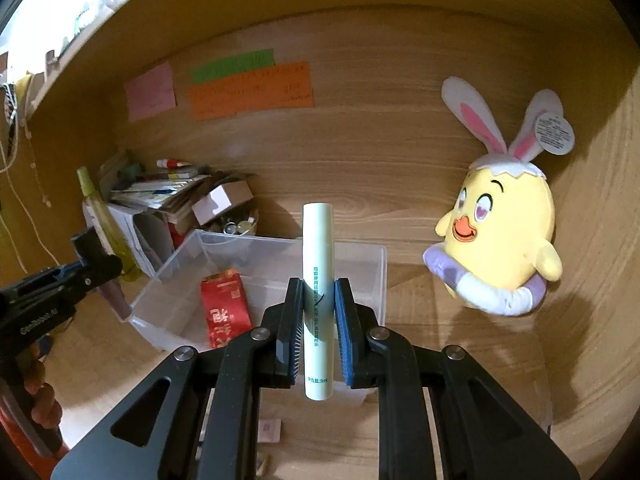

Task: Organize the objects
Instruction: 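Lower the black bottle and pale green tube into the clear bin and release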

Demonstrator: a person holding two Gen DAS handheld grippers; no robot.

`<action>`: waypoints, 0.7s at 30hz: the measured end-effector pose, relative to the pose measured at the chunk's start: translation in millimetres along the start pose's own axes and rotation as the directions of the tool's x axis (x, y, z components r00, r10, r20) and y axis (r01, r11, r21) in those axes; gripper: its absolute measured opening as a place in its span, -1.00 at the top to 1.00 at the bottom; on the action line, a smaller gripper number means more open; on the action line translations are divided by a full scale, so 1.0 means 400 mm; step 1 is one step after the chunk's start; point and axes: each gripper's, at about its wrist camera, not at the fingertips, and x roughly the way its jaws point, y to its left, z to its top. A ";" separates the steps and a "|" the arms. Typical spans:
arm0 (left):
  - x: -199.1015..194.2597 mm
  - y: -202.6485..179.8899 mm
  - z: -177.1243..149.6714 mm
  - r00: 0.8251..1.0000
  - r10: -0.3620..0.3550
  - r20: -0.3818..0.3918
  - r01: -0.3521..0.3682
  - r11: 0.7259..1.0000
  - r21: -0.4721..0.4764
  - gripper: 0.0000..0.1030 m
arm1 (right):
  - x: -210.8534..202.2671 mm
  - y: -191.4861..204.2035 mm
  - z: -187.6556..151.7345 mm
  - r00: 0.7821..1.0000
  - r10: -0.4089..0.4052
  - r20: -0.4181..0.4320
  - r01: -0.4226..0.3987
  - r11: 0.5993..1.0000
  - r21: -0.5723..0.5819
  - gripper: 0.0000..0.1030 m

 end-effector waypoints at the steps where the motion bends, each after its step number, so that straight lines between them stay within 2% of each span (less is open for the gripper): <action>1: 0.010 0.000 0.002 1.000 0.002 -0.004 -0.002 1.000 0.000 0.51 | 0.011 0.000 0.000 1.000 -0.004 -0.007 0.004 1.000 -0.002 0.72; 12: 0.115 -0.002 -0.008 0.997 0.018 -0.080 -0.016 1.000 0.023 0.51 | 0.119 0.009 -0.009 0.994 -0.062 -0.086 0.057 0.996 -0.062 0.72; 21: 0.190 -0.009 -0.024 0.986 0.022 -0.163 -0.017 0.999 0.028 0.51 | 0.199 0.027 -0.042 0.983 -0.070 -0.170 0.051 0.992 -0.114 0.72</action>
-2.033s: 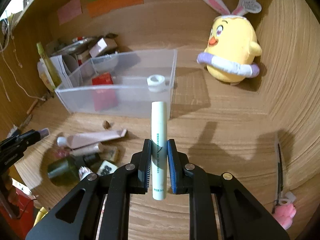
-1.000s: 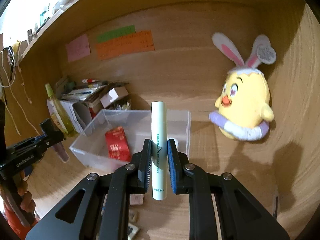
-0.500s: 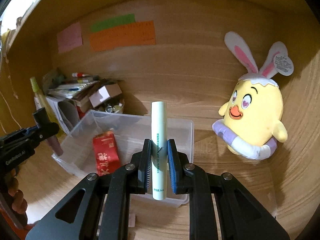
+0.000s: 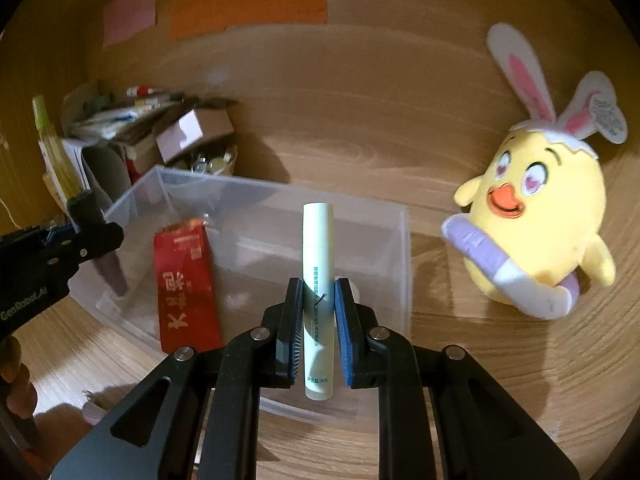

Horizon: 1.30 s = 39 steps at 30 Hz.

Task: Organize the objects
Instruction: 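Lower the black bottle and pale green tube into the clear bin and release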

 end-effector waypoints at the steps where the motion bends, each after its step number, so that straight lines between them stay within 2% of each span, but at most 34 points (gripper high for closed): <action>1: 0.006 -0.001 0.000 1.000 0.001 -0.008 -0.001 1.000 0.001 0.51 | 0.009 0.006 -0.001 1.000 0.001 -0.008 -0.001 1.000 -0.012 0.72; 8: 0.030 -0.014 0.008 1.000 0.004 -0.029 -0.004 1.000 0.018 0.51 | 0.048 0.035 -0.008 0.998 0.029 -0.050 -0.032 0.998 -0.058 0.72; 16: 0.023 -0.015 0.009 0.999 -0.016 -0.045 0.017 1.000 0.018 0.48 | 0.059 0.041 -0.003 0.995 0.064 -0.078 -0.068 0.997 -0.046 0.72; 20: 0.008 -0.017 0.011 0.999 -0.011 -0.037 0.011 1.000 0.016 0.25 | 0.048 0.054 -0.002 0.995 0.067 -0.080 -0.072 0.996 -0.061 0.71; 23: -0.016 -0.020 0.010 1.000 -0.018 -0.022 0.019 1.000 0.014 0.09 | 0.033 0.054 -0.002 0.993 0.092 -0.080 -0.097 0.994 -0.058 0.51; 25: -0.035 -0.025 0.007 1.000 -0.021 -0.010 0.021 1.000 0.020 -0.04 | 0.015 0.051 -0.005 0.994 0.086 -0.066 -0.090 0.994 -0.056 0.31; 31: -0.086 -0.040 -0.002 0.999 -0.033 0.016 0.032 0.998 0.045 -0.29 | -0.048 0.037 -0.025 0.996 0.089 -0.029 -0.090 0.995 -0.037 0.05; 35: -0.123 -0.046 -0.018 0.999 -0.042 0.033 0.040 0.997 0.062 -0.44 | -0.098 0.017 -0.044 0.997 0.076 0.006 -0.076 0.997 -0.021 -0.06; 39: -0.160 -0.055 -0.038 0.998 -0.044 0.041 0.041 0.996 0.078 -0.48 | -0.141 -0.001 -0.066 0.995 0.093 0.026 -0.093 0.996 0.004 -0.09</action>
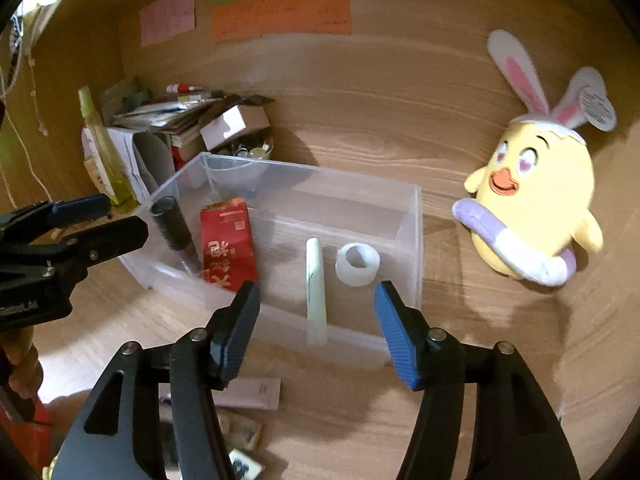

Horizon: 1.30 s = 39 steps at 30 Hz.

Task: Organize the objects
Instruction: 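Lower the black bottle and pale green tube into the clear bin and release, then move the right gripper to the braided hair tie and grasp it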

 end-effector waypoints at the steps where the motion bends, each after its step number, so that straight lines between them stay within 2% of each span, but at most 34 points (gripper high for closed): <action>1: -0.008 -0.003 -0.006 1.000 -0.001 0.001 0.001 1.000 0.004 -0.49 | -0.012 -0.003 -0.008 1.000 0.003 0.004 -0.003 1.000 0.006 -0.09; 3: -0.020 -0.006 -0.018 1.000 -0.002 0.002 0.002 1.000 0.008 -0.63 | -0.029 -0.005 -0.022 1.000 0.011 0.009 -0.011 1.000 0.014 -0.10; 5: -0.030 -0.007 -0.030 1.000 -0.002 0.002 0.002 1.000 0.008 -0.67 | -0.045 -0.006 -0.040 1.000 0.022 0.012 -0.022 1.000 0.019 -0.10; 12: -0.037 0.005 -0.084 0.999 0.002 -0.038 -0.002 1.000 0.011 -0.69 | -0.059 0.000 -0.090 0.999 0.044 -0.009 -0.044 0.999 0.028 -0.11; 22: 0.003 0.037 -0.189 0.989 -0.019 -0.150 0.019 1.000 -0.001 -0.68 | -0.077 0.013 -0.190 0.994 0.097 -0.047 -0.093 0.993 0.072 -0.11; 27: 0.007 0.033 -0.229 0.984 -0.042 -0.173 0.044 0.999 0.010 -0.48 | -0.092 0.018 -0.240 0.991 0.114 -0.072 -0.108 0.991 0.085 -0.11; 33: 0.023 0.040 -0.262 0.976 -0.046 -0.213 0.050 0.999 0.013 -0.33 | -0.088 0.028 -0.289 0.984 0.126 -0.122 -0.118 0.990 0.072 -0.10; 35: 0.032 0.043 -0.268 0.972 -0.057 -0.229 0.059 0.998 0.002 -0.30 | -0.090 0.039 -0.299 0.982 0.133 -0.130 -0.127 0.990 0.055 -0.05; 38: 0.041 0.044 -0.272 0.968 -0.071 -0.239 0.071 0.997 -0.011 -0.26 | -0.087 0.054 -0.308 0.978 0.147 -0.146 -0.144 0.989 0.036 0.13; 39: 0.043 0.042 -0.273 0.967 -0.078 -0.241 0.077 0.997 -0.014 -0.21 | -0.084 0.058 -0.312 0.977 0.148 -0.154 -0.145 0.989 0.030 0.27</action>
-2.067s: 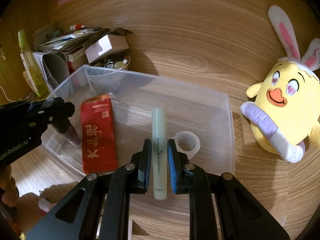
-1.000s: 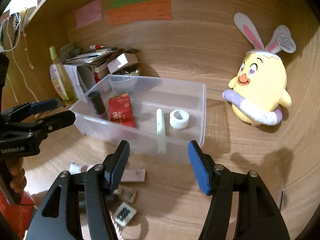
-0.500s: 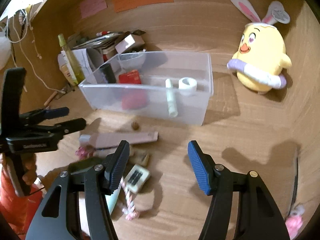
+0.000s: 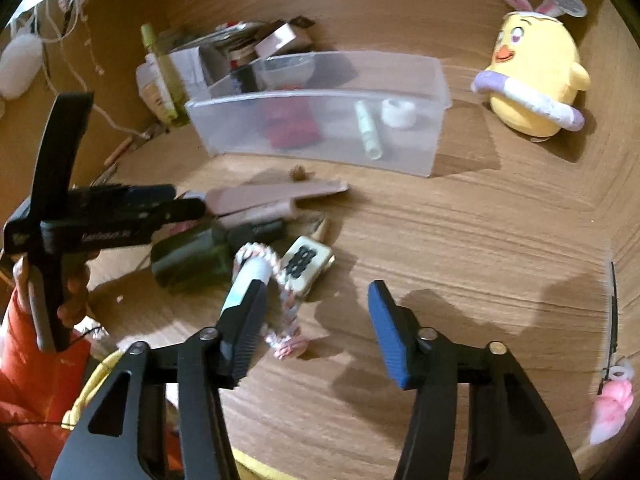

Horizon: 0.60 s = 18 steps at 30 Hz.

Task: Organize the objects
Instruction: 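Move the right gripper to the braided hair tie and grasp it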

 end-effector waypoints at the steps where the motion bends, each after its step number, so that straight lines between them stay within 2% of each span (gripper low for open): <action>1: 0.002 -0.003 0.000 1.000 -0.004 -0.001 0.004 1.000 0.000 -0.18 | 0.006 0.002 -0.003 1.000 0.004 -0.012 -0.004 1.000 -0.003 0.44; 3: 0.004 -0.007 0.003 1.000 -0.005 0.000 0.005 1.000 0.006 -0.10 | 0.019 -0.001 -0.009 0.999 0.017 -0.034 -0.017 1.000 0.002 0.60; 6: 0.007 -0.014 0.010 1.000 -0.018 -0.005 0.018 1.000 0.012 -0.09 | 0.021 -0.002 -0.014 0.999 0.040 -0.033 -0.040 0.999 0.013 0.77; 16: 0.026 -0.044 0.038 0.999 -0.028 -0.032 0.029 0.998 0.047 0.06 | -0.016 0.006 0.020 0.999 0.023 0.044 -0.023 1.000 0.002 0.80; 18: 0.031 -0.050 0.045 0.999 -0.033 -0.036 0.034 0.998 0.050 0.16 | -0.022 0.006 0.030 0.998 0.016 0.058 -0.016 1.000 0.002 0.81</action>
